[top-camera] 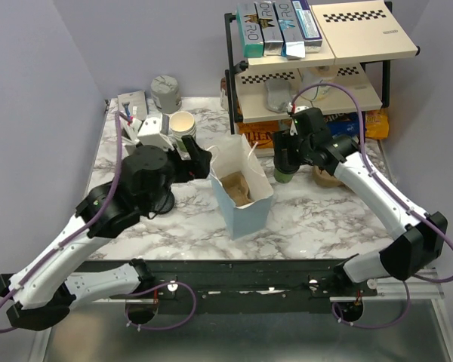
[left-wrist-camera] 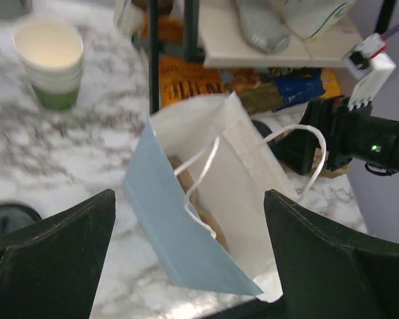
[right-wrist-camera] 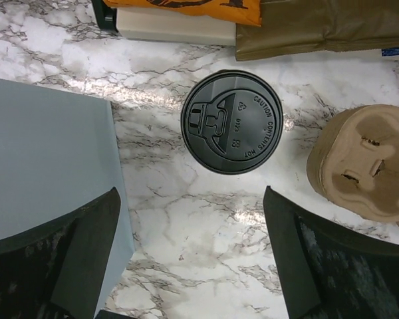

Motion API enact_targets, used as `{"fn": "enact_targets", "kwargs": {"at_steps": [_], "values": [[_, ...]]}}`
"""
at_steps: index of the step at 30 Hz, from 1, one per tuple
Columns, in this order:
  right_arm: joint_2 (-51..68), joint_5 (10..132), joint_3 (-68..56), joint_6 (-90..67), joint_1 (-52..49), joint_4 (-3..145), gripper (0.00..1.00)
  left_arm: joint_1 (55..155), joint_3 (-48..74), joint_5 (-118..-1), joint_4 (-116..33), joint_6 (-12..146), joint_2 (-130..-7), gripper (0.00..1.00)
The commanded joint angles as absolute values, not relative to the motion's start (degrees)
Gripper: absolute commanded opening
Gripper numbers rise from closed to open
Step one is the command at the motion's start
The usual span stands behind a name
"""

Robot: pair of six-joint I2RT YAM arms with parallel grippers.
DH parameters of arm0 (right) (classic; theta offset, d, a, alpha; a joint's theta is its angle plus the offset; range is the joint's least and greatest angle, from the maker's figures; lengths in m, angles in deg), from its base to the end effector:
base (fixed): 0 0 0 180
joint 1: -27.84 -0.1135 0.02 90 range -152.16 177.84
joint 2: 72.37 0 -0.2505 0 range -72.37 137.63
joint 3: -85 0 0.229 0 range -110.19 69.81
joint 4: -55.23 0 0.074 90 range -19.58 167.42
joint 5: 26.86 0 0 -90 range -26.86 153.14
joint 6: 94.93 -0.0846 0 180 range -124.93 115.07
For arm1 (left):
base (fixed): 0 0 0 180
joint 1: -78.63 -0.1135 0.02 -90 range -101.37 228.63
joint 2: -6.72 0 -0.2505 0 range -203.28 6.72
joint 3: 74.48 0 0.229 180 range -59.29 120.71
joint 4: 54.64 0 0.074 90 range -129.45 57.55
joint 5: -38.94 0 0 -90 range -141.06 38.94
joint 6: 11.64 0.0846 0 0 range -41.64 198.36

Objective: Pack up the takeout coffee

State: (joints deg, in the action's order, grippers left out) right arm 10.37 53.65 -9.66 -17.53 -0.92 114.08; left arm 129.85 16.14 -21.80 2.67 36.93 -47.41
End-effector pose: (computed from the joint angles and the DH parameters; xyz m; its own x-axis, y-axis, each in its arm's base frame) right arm 0.2872 0.1417 0.2943 -0.7070 -0.1426 -0.6927 -0.2271 0.9734 0.0314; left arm 0.1547 -0.1265 0.4001 -0.4276 -0.3895 -0.8158 0.1481 0.8601 -0.4882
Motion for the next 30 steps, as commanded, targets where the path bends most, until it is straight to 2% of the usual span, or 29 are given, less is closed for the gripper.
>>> {"fn": "enact_targets", "kwargs": {"at_steps": [1,4,9,14,16,17,19,22,23,25,26,28,29,30], "values": [[6.29,56.81,-7.02,-13.73,-0.20,111.03,0.97,127.25,20.42,-25.54,-9.09,65.76,-48.55,0.99],[4.54,59.00,-5.08,-12.32,-0.20,110.50,0.97,117.88,24.00,-40.21,-11.07,74.36,-53.47,0.99],[2.60,61.29,-1.83,-10.65,-0.11,108.39,0.97,108.08,34.55,-62.52,-5.63,83.61,-68.05,0.99],[1.28,61.21,-0.33,-10.38,-0.03,108.39,0.98,105.79,45.28,-75.82,5.09,94.51,-82.19,0.99],[0.84,60.60,0.46,-10.64,-0.03,108.56,0.98,105.61,50.10,-76.46,11.48,99.00,-85.64,0.99],[0.49,60.51,0.81,-10.64,0.06,108.65,0.98,105.61,50.83,-75.85,12.57,99.45,-88.09,0.95],[-0.21,59.89,1.42,-11.17,0.06,108.91,0.98,105.35,50.57,-75.93,13.28,100.42,-89.34,0.95],[-0.39,59.98,2.39,-11.70,0.15,108.91,0.98,105.44,49.69,-76.90,13.19,100.33,-90.66,0.82],[-0.30,59.72,2.31,-11.79,0.15,109.09,0.98,105.44,48.91,-75.59,12.84,99.63,-91.18,0.71],[-0.22,59.45,2.22,-11.87,0.15,109.18,0.98,105.43,47.50,-73.57,11.79,98.23,-91.10,0.63],[-0.13,59.19,2.13,-11.70,0.15,109.09,0.98,105.35,44.97,-72.69,10.74,97.35,-90.14,0.48],[0.05,59.28,1.78,-11.35,0.15,108.65,0.98,105.44,42.49,-69.79,8.37,95.59,-88.82,0.30],[0.14,59.10,1.69,-11.26,0.15,108.39,0.98,105.44,40.48,-68.73,7.57,93.06,-87.16,0.18],[0.22,59.27,1.60,-11.09,0.06,108.12,0.98,105.35,39.24,-66.55,6.78,91.47,-86.10,0.13]]}}
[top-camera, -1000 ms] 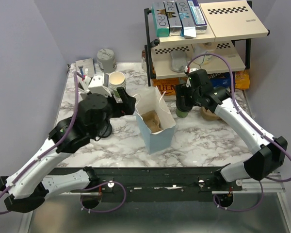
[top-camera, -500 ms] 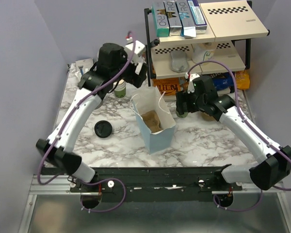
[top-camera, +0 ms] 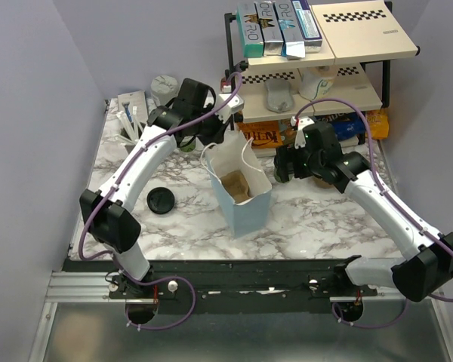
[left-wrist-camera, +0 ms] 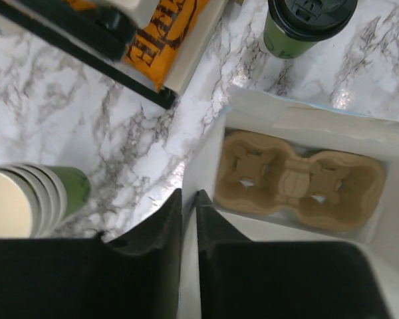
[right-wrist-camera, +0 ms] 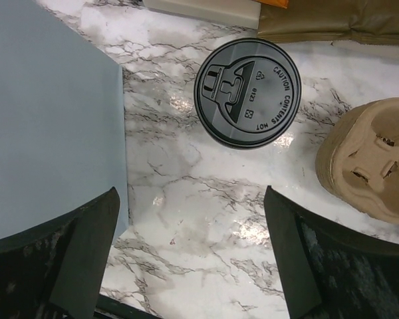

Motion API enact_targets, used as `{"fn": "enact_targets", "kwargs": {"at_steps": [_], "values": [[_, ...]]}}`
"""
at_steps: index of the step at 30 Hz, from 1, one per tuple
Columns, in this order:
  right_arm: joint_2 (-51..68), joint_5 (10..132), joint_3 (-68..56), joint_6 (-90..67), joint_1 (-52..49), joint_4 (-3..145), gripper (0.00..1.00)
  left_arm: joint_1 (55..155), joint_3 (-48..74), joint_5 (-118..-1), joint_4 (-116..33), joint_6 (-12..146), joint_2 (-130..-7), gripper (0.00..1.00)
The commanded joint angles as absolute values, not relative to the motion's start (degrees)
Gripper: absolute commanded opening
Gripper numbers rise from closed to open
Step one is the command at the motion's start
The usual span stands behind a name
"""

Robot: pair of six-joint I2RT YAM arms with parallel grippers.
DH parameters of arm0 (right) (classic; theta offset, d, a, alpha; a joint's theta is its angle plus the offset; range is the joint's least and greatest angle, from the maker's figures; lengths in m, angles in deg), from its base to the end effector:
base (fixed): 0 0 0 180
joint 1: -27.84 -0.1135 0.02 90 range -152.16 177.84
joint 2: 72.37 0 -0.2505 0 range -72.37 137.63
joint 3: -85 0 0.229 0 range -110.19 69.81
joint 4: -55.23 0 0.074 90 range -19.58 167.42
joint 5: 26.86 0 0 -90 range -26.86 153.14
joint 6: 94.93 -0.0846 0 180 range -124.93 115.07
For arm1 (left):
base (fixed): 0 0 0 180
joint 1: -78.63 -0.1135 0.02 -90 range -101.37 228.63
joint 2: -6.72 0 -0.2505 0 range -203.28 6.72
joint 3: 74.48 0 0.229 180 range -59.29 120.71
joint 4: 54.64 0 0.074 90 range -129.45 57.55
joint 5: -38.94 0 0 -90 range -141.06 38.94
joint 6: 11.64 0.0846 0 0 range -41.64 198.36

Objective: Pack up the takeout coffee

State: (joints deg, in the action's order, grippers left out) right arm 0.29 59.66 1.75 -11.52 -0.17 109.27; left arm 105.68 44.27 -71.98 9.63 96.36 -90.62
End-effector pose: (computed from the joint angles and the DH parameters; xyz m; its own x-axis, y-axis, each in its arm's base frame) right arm 0.2544 0.1295 0.2857 -0.6525 -0.2173 -0.7260 -0.3573 0.9330 0.0418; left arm 0.3224 -0.1985 0.3415 -0.3729 0.5145 -0.7722 0.8129 0.5824 -0.0045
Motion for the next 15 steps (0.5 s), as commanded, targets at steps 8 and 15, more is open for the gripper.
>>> {"fn": "enact_targets", "kwargs": {"at_steps": [8,15], "values": [[6.28,61.04,-2.86,-9.32,0.15,105.04,0.97,105.61,24.93,-58.45,-0.16,80.74,-72.32,0.08],[14.46,60.16,-8.93,-11.96,0.24,106.36,0.93,105.61,20.69,-57.47,0.80,78.62,-64.38,0.13]]}}
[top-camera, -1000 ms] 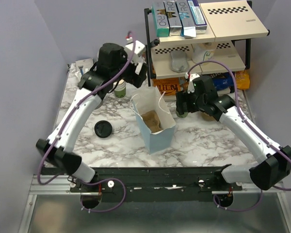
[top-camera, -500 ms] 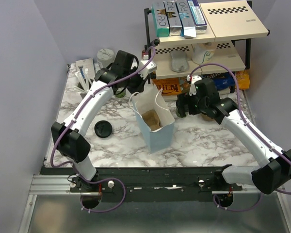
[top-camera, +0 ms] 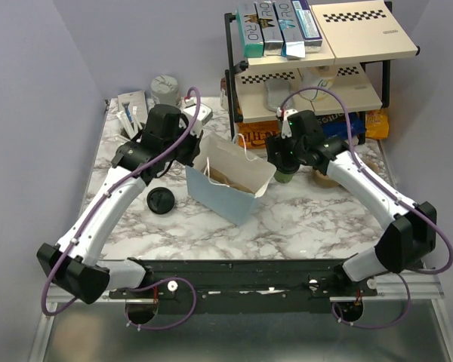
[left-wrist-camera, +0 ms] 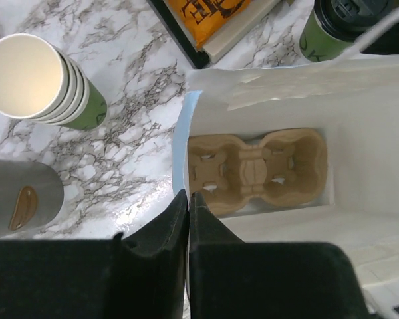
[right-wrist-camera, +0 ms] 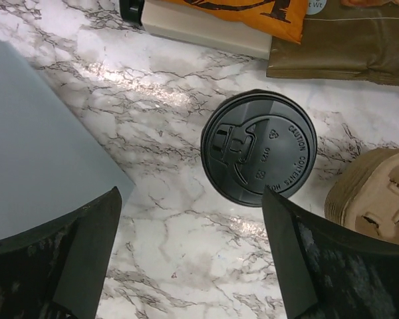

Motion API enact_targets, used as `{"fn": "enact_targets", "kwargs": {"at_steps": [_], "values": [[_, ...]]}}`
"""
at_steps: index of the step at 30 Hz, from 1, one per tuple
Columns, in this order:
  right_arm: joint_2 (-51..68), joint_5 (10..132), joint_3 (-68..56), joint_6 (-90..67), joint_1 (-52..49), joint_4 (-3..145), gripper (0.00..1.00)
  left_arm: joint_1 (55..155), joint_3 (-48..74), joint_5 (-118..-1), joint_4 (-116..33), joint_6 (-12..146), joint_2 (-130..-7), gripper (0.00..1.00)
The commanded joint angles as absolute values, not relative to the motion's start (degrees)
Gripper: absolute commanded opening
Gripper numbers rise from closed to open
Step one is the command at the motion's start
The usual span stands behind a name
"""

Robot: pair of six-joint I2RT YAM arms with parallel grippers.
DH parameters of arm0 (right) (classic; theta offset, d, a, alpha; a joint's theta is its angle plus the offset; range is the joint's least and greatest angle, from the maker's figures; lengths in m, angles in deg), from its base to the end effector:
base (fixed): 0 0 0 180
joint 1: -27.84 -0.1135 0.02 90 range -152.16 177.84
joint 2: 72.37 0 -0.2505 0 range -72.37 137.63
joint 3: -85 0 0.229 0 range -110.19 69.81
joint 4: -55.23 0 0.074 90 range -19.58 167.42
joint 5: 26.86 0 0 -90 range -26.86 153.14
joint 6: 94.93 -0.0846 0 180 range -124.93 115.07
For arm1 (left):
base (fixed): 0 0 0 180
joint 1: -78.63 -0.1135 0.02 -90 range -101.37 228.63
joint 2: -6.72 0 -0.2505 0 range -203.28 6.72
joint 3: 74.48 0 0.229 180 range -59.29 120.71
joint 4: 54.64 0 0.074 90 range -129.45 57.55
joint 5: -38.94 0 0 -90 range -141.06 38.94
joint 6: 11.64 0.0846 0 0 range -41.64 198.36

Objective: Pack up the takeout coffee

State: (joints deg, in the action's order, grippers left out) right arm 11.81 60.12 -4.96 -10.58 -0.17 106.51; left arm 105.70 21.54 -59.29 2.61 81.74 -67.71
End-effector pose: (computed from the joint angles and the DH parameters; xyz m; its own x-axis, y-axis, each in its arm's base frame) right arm 0.2965 0.1527 0.2727 -0.6696 -0.2448 -0.7012 -0.3723 0.9276 0.0316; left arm 0.2561 -0.1445 0.3471 -0.4855 0.3137 -0.8160 0.5836 0.8113 -0.0354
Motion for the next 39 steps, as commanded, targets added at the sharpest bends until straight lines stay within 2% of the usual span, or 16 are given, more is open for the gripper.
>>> {"fn": "enact_targets", "kwargs": {"at_steps": [1,3,7,10,11,13,14,16,17,19,22,28,32,34,39], "values": [[15.86,60.33,-9.47,-12.48,0.24,106.80,0.92,105.61,20.86,-57.30,1.58,78.62,-64.38,0.15],[17.09,59.98,-10.61,-13.54,0.24,106.80,0.89,105.61,21.39,-56.08,2.90,77.14,-65.26,0.21],[20.61,58.75,-13.59,-15.74,0.33,109.43,0.78,105.61,22.44,-51.50,6.77,74.23,-67.81,0.22],[22.72,58.31,-15.70,-16.36,0.24,111.63,0.75,105.61,23.06,-49.13,7.04,72.56,-67.64,0.46],[23.16,58.14,-15.89,-16.44,0.24,111.90,0.75,105.70,23.49,-49.21,6.78,72.12,-66.85,0.58],[24.04,57.52,-16.59,-16.88,0.24,112.95,0.74,105.61,24.37,-50.17,6.08,71.24,-65.97,0.66],[24.13,57.34,-16.68,-16.71,0.24,112.87,0.74,105.70,25.51,-50.53,5.99,71.07,-65.01,0.74],[24.57,56.64,-16.59,-16.97,0.24,112.78,0.73,105.70,27.01,-50.18,6.51,69.84,-64.47,0.81],[24.83,56.03,-16.59,-17.06,0.33,112.87,0.73,105.61,28.32,-49.31,6.60,69.48,-64.12,0.89],[25.62,54.89,-16.77,-17.15,0.24,113.13,0.72,105.61,28.77,-49.04,6.25,68.96,-62.89,0.97],[26.85,52.86,-17.47,-17.59,0.24,114.09,0.66,105.61,28.95,-49.04,5.46,68.08,-60.61,0.99],[27.12,53.65,-18.35,-17.50,-0.02,114.89,0.64,105.61,29.48,-41.66,5.02,62.46,-55.69,0.99],[26.59,51.37,-18.26,-18.20,-0.55,115.06,0.58,105.61,25.36,-40.69,3.35,59.47,-50.77,0.99],[26.59,51.98,-18.17,-18.20,-0.82,114.98,0.52,105.61,23.95,-40.25,3.35,58.68,-48.48,0.99],[27.56,50.84,-19.31,-19.08,-1.34,115.94,0.47,105.61,20.34,-38.14,4.58,57.00,-44.96,0.99]]}}
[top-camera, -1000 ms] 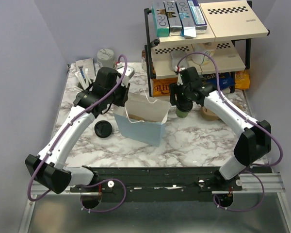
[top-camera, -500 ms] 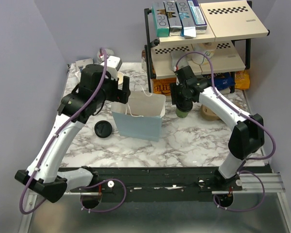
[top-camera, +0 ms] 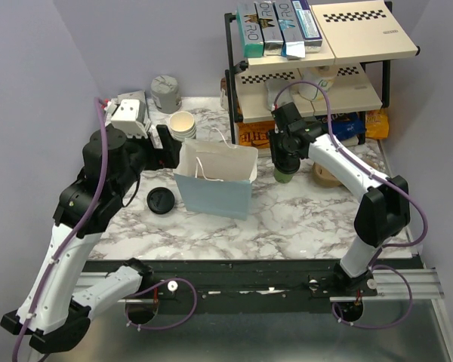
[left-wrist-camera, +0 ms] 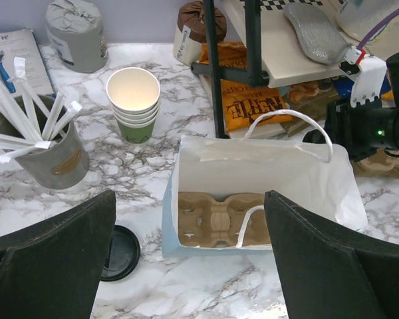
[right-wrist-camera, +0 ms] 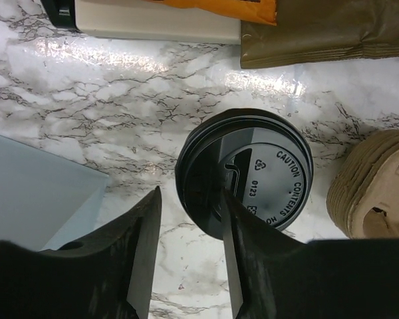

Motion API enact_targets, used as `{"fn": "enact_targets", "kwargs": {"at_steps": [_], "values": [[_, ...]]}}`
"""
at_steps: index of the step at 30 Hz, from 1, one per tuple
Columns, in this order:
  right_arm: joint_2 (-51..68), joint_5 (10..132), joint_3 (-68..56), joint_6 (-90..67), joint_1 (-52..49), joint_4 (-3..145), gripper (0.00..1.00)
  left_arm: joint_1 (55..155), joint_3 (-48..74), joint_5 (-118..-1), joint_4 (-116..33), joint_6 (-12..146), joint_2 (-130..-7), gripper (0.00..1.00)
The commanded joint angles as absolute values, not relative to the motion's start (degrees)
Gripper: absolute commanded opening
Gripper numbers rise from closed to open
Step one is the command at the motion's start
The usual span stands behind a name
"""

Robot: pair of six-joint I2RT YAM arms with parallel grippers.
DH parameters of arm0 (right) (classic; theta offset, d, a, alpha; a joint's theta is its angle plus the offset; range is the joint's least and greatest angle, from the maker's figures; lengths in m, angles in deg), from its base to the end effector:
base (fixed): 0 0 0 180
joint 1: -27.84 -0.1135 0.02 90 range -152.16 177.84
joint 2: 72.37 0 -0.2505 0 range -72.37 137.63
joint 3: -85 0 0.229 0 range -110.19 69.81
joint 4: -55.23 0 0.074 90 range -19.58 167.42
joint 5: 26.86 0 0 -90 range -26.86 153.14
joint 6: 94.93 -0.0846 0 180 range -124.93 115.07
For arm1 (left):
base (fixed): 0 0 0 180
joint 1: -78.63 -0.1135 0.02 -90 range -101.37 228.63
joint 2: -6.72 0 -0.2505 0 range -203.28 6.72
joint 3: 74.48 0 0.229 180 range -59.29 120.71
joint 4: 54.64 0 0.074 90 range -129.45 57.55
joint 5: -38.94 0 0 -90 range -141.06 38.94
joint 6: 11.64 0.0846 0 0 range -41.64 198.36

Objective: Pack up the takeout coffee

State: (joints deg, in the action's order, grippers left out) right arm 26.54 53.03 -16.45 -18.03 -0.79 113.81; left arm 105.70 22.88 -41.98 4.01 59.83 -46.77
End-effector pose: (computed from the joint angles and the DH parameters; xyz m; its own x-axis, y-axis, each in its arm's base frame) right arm 0.3366 0.1669 0.2407 -0.7965 -0.1806 -0.5771 -0.2106 0.9775 -0.0152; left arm 0.1738 -0.0738 0.4334 -0.3150 -0.1914 -0.9296 0.2251 0.9364 -0.2691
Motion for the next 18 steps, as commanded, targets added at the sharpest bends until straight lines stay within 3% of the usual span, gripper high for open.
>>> {"fn": "enact_targets", "kwargs": {"at_steps": [1,18], "values": [[27.91,50.84,-19.40,-19.17,-1.34,115.86,0.47,105.61,20.07,-38.05,5.10,56.74,-44.78,0.99],[30.55,49.61,-20.19,-20.57,-1.87,117.17,0.38,105.61,16.99,-36.29,6.69,56.47,-43.55,0.99]]}}
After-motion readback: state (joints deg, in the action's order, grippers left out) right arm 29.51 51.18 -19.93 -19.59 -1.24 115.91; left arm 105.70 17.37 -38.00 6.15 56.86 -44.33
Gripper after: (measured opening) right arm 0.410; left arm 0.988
